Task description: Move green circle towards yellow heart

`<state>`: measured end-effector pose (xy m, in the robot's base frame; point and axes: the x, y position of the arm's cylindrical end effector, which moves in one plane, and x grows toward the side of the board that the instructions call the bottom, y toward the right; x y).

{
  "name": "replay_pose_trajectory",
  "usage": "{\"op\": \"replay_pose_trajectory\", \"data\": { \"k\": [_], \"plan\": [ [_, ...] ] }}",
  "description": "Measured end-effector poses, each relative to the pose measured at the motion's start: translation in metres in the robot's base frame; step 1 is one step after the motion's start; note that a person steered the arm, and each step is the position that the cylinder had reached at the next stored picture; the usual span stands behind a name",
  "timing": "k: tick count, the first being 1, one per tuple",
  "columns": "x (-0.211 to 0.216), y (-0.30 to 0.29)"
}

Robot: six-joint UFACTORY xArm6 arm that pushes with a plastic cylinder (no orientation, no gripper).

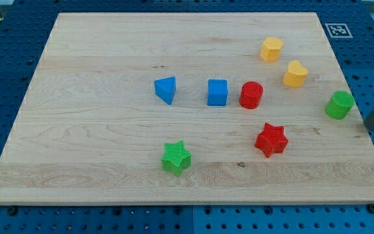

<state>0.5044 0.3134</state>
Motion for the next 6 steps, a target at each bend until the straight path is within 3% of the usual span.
{"op": "replay_pose_trajectory", "data": {
  "k": [2,6],
  "plan": [
    [-0.020,-0.009],
    [-0.046,-0.089]
  ]
}}
